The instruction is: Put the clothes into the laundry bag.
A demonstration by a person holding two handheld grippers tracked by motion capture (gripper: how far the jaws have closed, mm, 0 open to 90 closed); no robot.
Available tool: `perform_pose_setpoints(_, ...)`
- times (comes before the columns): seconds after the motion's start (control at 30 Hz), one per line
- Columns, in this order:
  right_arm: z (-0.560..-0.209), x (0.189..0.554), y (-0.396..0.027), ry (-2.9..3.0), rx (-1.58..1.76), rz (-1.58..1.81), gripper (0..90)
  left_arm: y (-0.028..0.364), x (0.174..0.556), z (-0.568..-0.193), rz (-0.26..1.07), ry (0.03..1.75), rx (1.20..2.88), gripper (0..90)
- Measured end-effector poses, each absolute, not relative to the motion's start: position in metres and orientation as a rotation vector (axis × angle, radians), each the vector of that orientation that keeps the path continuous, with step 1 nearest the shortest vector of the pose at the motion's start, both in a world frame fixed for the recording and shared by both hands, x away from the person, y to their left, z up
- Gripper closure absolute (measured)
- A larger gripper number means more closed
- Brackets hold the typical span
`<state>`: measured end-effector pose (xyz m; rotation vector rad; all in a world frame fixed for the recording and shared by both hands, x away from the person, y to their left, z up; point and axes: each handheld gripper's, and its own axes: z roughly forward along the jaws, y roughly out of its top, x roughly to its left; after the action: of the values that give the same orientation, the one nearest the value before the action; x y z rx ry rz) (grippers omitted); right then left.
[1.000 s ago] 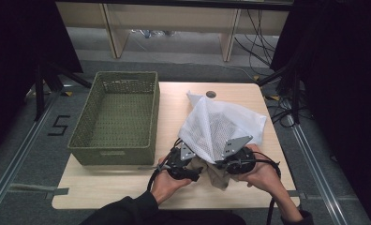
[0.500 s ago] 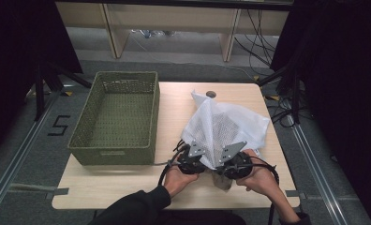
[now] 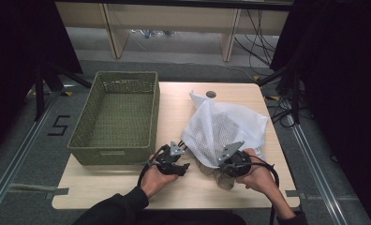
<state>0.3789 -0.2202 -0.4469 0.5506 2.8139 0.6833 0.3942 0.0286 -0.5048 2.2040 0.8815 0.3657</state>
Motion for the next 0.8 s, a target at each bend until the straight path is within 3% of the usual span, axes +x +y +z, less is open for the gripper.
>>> perform_pose_setpoints(0.2, -0.448, 0.380, -0.223, 2.804, 0.557, 0.699, 90.0, 0.008, 0.416, -0.509, 0.468, 0.844, 2.194, 49.5)
perform_pose_setpoints(0.3, -0.448, 0.380, -0.223, 2.810, 0.549, 0.698, 90.0, 0.004, 0.418, -0.508, 0.451, 0.783, 2.174, 52.1)
perform_pose_setpoints(0.37, -0.447, 0.382, -0.223, 2.816, 0.541, 0.708, 90.0, -0.008, 0.415, -0.505, 0.471, 0.676, 2.163, 63.7)
perform_pose_setpoints(0.4, -0.447, 0.382, -0.223, 2.816, 0.543, 0.710, 90.0, -0.008, 0.415, -0.505, 0.471, 0.676, 2.163, 74.8)
perform_pose_setpoints(0.47, -0.446, 0.381, -0.223, 2.818, 0.542, 0.712, 90.0, -0.011, 0.417, -0.500, 0.443, 0.692, 2.093, 85.8)
perform_pose_setpoints(0.5, -0.446, 0.382, -0.223, 2.808, 0.535, 0.731, 90.0, -0.016, 0.417, -0.493, 0.324, 0.699, 1.995, 86.6)
perform_pose_setpoints(0.63, -0.439, 0.381, -0.227, 2.808, 0.523, 0.764, 90.0, -0.025, 0.413, -0.477, 0.337, 0.661, 1.954, 86.6)
perform_pose_setpoints(0.73, -0.438, 0.381, -0.230, 2.804, 0.523, 0.780, 90.0, -0.033, 0.418, -0.485, 0.336, 0.660, 1.955, 85.5)
perform_pose_setpoints(0.8, -0.438, 0.379, -0.230, 2.834, 0.504, 0.846, 90.0, -0.033, 0.424, -0.507, 0.302, 0.748, 1.992, 84.2)
